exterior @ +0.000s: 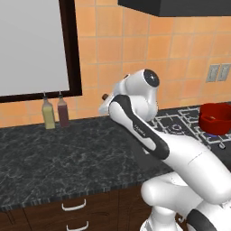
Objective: Put the bell pepper and sweet potato in the pot. Retrieve the spatula and lightly stir the vegetables in the pot.
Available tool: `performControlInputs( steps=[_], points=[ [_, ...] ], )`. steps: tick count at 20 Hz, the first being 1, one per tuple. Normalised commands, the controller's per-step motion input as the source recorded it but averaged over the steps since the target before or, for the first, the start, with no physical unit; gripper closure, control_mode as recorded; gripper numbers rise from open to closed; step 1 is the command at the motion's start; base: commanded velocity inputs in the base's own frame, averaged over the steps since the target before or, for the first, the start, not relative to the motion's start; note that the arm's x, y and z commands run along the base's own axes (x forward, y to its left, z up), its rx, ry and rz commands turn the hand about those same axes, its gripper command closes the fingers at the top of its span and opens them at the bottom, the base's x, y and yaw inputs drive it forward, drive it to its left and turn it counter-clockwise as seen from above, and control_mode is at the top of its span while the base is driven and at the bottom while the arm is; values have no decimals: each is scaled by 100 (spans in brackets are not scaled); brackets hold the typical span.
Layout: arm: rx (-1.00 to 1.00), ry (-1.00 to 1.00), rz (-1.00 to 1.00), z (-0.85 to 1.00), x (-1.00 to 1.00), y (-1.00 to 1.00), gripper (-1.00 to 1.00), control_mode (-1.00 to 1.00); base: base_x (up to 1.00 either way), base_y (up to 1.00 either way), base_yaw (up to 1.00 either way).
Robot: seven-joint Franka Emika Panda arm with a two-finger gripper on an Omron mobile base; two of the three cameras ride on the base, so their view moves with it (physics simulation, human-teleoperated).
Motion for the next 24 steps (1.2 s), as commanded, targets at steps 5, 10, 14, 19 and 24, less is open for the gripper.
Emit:
performControlInputs(
  steps=[5, 10, 14, 19, 24],
  points=[
    [35, 0, -42, 38, 0, -71, 100, -100, 0, 0, 0],
    [27, 0, -49, 34, 0, -31, 100, -100, 0, 0, 0],
    [19, -3, -33, 3, -32, -49, 100, -100, 0, 0, 0],
    [12, -15, -3, 0, -55, -41, 100, -100, 0, 0, 0],
    [5, -1, 0, 0, -12, -10, 100, 100, -26, -18, 0]
  ],
)
